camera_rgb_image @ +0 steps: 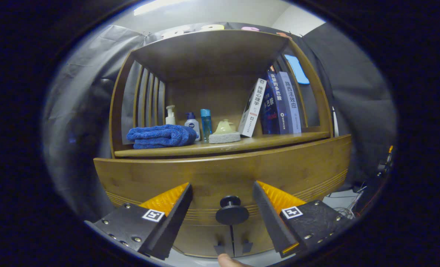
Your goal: Pull open the drawer, take out the items inside it, and place them on the countertop above the cabinet.
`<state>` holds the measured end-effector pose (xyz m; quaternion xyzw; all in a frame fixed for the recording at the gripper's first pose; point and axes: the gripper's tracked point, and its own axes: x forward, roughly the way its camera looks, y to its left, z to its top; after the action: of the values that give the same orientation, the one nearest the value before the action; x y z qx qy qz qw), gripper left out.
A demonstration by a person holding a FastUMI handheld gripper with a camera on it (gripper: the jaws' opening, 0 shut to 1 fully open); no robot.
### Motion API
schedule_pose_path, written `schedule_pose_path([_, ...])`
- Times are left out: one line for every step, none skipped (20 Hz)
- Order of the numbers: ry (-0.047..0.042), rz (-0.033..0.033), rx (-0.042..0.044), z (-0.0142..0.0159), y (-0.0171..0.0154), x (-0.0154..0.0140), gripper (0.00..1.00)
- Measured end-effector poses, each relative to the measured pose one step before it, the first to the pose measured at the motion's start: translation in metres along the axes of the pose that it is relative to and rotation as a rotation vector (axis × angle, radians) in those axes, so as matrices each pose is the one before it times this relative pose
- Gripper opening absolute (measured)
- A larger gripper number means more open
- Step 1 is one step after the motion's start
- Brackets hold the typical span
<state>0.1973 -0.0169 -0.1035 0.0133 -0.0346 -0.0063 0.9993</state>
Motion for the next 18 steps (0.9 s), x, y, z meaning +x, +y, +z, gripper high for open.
schedule_pose_path([-0.00914, 0.00099, -0.01281, -0.00023, 0.00052, 0.00422, 0.99])
schedule_pose_path([-0.01264, 0.00176, -0.01603, -0.00101, 0.00059, 0.00368, 0.99])
schedule_pose_path([-0.00795, 0.0002, -0.0128, -0.00002, 0.00019, 0.00393, 0.99])
schedule_pose_path([-0.01034, 0.00022, -0.00311, -0.00117, 0.00049, 0.0054, 0.99])
schedule_pose_path([0.00068, -0.00052, 0.0042, -0.00093, 0.00014, 0.00504, 0.99])
schedule_pose_path([0.00188, -0.00073, 0.00703, -0.00113, 0.00006, 0.00426, 0.99])
schedule_pose_path([0.00048, -0.00057, 0.00041, 0.00025, 0.00037, 0.00388, 0.99])
schedule_pose_path([0.00569, -0.00142, 0.00258, -0.00119, -0.00012, 0.00654, 0.99])
schedule_pose_path([-0.00019, -0.00154, 0.00651, -0.0001, 0.00001, 0.00432, 0.99])
schedule_pose_path([0.00185, -0.00135, 0.00819, -0.00033, -0.00137, 0.01042, 0.99])
schedule_pose_path([0.00011, -0.00397, 0.00347, -0.00099, 0.00034, 0.00202, 0.99])
schedule_pose_path([-0.01147, -0.00177, -0.0045, 0.00146, 0.00043, -0.00188, 1.0])
schedule_pose_path([0.00549, 0.00104, -0.01095, -0.00108, 0.00008, 0.00376, 0.99])
schedule_pose_path([0.01386, -0.0001, -0.02331, -0.00605, -0.00053, -0.00104, 0.99])
schedule_pose_path([0.04456, -0.01128, -0.03037, -0.01086, -0.00246, -0.00373, 0.99])
schedule_pose_path([0.04419, 0.01459, -0.02204, -0.01167, -0.00068, -0.00357, 0.99])
schedule_pose_path([0.02212, 0.0101, -0.00757, -0.00974, 0.00066, -0.00528, 0.99])
schedule_pose_path([0.01635, 0.00198, 0.00754, -0.01128, 0.0017, 0.00005, 0.99])
